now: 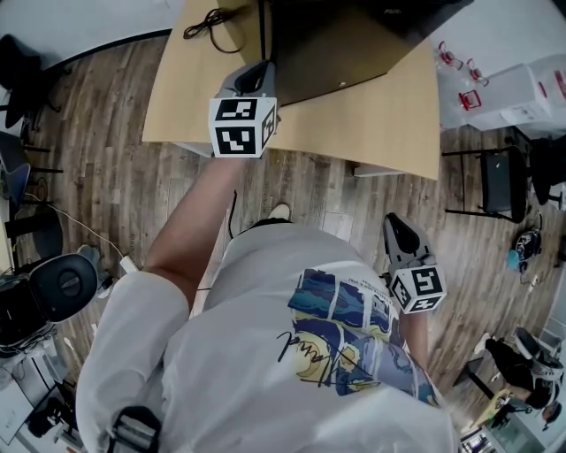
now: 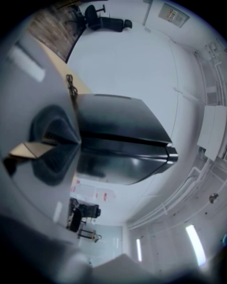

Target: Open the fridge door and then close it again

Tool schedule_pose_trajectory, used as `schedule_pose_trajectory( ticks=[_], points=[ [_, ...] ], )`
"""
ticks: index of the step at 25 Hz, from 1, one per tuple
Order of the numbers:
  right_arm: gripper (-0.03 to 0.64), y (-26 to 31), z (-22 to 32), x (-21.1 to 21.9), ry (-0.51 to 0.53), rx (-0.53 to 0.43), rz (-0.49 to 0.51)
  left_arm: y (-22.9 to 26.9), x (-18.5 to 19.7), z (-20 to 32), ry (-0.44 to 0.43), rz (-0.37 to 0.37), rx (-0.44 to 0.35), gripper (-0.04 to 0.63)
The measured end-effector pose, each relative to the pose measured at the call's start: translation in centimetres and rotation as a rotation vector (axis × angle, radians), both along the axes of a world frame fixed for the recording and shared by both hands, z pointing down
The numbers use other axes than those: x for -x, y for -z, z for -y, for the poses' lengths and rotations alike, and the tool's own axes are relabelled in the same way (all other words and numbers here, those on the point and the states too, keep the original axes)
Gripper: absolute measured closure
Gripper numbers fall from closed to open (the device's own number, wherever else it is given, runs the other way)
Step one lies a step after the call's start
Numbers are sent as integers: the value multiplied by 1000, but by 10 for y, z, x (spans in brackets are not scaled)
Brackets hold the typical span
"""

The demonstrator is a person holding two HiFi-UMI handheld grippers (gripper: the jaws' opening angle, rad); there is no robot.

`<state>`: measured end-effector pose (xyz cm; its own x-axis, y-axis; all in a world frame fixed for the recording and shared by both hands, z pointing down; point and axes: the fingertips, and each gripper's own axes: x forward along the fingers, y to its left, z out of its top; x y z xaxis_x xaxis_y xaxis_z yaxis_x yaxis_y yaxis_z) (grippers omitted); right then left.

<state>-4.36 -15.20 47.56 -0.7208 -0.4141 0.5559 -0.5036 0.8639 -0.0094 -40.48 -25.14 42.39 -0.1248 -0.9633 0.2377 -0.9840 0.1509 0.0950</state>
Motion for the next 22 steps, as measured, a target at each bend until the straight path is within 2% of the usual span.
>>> schedule_pose_trajectory(
  ticks=[6, 12, 15, 22],
  points=[
    [589, 2, 2, 4, 21, -7, 6, -2, 3, 1, 19, 3, 3, 589],
    [589, 5, 0, -14, 61, -11, 11, 3, 0, -14, 90, 2, 1, 589],
    [589, 8, -1, -26, 93, -7, 17, 6, -18, -34, 91, -12, 6, 589],
    [589, 6, -13, -53, 184, -3, 40, 0, -86, -89, 69, -39, 37, 588]
  ],
)
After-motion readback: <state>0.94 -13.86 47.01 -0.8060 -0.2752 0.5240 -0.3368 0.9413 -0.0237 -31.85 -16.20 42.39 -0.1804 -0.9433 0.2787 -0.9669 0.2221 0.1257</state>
